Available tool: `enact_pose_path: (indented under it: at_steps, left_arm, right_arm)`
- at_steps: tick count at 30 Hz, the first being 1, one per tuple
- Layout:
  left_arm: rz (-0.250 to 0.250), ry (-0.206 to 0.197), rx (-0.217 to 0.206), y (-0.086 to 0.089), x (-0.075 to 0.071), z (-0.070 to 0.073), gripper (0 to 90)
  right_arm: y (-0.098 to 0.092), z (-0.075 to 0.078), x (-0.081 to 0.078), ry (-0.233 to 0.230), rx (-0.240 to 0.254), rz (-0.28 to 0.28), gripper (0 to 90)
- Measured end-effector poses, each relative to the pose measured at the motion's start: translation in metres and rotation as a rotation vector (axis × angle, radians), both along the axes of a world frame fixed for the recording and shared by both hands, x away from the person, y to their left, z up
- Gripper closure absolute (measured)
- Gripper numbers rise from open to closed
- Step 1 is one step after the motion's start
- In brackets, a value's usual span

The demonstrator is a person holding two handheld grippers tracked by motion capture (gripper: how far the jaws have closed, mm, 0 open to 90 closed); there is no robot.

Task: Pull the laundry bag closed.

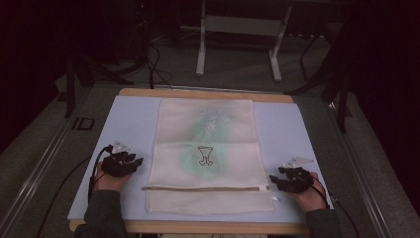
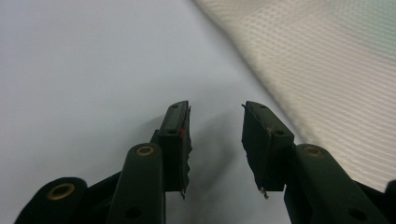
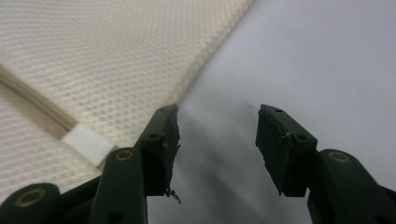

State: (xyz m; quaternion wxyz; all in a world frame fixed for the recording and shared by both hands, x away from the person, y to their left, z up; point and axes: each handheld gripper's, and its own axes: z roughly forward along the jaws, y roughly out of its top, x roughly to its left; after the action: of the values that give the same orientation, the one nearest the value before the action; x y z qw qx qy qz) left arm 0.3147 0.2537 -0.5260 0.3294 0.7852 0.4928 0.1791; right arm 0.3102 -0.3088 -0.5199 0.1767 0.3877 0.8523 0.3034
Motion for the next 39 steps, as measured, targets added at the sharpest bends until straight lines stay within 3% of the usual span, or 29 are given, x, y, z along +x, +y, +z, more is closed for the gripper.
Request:
enact_pose_path:
  at_steps: [8,14,22,31,39]
  left_arm:
    - [-0.087,0.038,-0.015,-0.006,0.000,0.000,65.8]
    - [-0.111,0.040,-0.020,-0.009,-0.001,0.003,67.5]
    - [-0.161,0.047,-0.040,-0.016,0.001,0.003,71.7]
    - [-0.172,0.053,-0.057,-0.014,0.000,0.004,74.8]
    - [-0.217,0.052,-0.058,-0.018,0.001,0.004,78.8]
  right_arm:
    - [0.010,0.008,-0.006,0.005,-0.017,0.044,47.2]
    - [0.021,0.015,-0.011,-0.001,-0.039,0.074,47.5]
    - [0.035,0.018,-0.012,0.020,-0.025,0.116,47.5]
    - [0.049,0.015,-0.013,0.037,-0.012,0.161,47.6]
    - [0.059,0.015,-0.015,0.040,0.002,0.192,47.9]
